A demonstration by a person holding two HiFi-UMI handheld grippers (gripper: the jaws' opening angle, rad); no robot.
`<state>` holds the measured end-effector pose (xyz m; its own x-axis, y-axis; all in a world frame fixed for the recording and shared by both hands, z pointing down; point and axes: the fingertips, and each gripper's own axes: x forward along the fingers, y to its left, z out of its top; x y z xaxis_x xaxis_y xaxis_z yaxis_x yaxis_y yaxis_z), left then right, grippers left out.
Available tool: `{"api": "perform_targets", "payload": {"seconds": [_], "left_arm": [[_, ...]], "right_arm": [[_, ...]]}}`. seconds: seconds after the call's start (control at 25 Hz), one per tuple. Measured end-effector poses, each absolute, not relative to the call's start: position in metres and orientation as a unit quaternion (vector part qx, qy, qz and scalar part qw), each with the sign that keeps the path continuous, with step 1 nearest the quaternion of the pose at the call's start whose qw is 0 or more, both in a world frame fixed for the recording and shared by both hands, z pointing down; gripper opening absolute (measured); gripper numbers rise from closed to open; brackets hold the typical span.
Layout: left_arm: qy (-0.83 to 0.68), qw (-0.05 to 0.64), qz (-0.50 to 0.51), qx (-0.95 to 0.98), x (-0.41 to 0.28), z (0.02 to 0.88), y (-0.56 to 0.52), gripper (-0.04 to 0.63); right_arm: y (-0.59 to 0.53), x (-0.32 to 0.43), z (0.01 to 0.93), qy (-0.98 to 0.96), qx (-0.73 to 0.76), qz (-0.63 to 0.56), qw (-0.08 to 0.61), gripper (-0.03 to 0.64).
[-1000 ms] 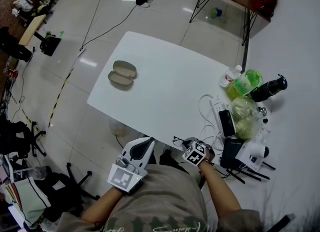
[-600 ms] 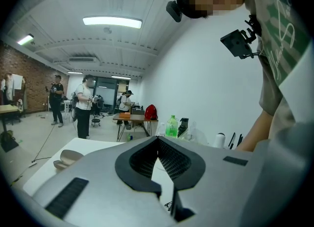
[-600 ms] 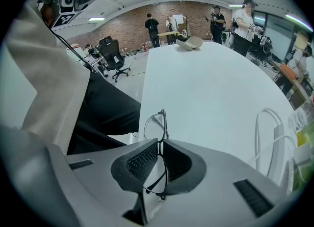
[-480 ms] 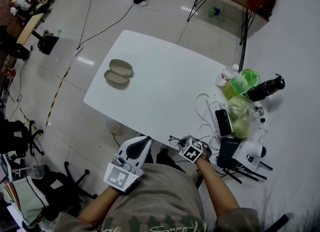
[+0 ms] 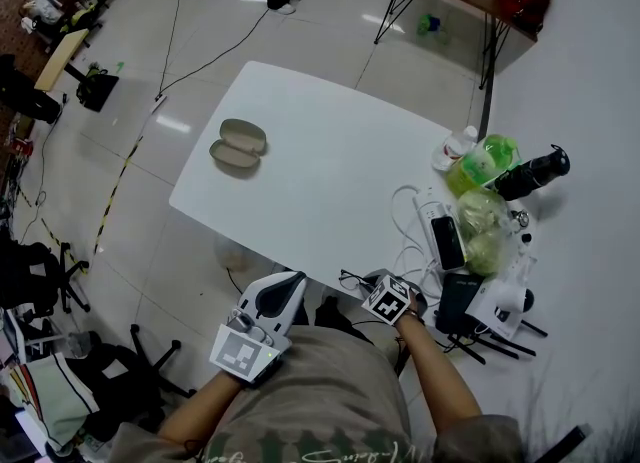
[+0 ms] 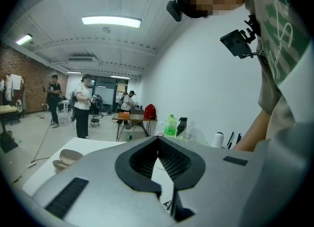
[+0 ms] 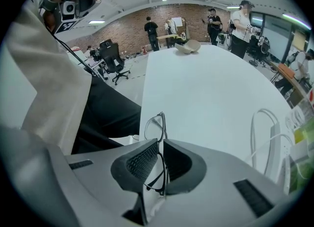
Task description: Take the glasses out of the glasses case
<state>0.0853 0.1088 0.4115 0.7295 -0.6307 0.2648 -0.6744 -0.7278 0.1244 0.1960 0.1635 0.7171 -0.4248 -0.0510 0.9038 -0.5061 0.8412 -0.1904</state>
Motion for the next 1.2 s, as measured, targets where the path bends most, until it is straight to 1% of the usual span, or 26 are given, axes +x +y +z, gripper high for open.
{"api": "perform_targets", "payload": {"seconds": [0.32,0.68,0.92,1.2], "left_arm": [[-0.356,0.112,0.104,0.922,0.085,0.413,0.111,0.009],[-0.351,0.105,0.117,0.923,0.075,0.413,0.11,0.009],[-0.32,0.114,0.101,0.935,0.086,0.414,0.105,0.009],[-0.294,0.125,0.098,0.942,0.059,0.414,0.114,0.009]], "right_arm": [[0.147,0.207,0.703,-0.817,0.235,0.2,0.487,0.02],[0.136,0.208,0.69,-0.819,0.282,0.212,0.453,0.018],[0.136,0.209,0.678,-0.806,0.328,0.229,0.436,0.018],[0.144,0.19,0.654,-0.795,0.377,0.243,0.409,0.018]]}}
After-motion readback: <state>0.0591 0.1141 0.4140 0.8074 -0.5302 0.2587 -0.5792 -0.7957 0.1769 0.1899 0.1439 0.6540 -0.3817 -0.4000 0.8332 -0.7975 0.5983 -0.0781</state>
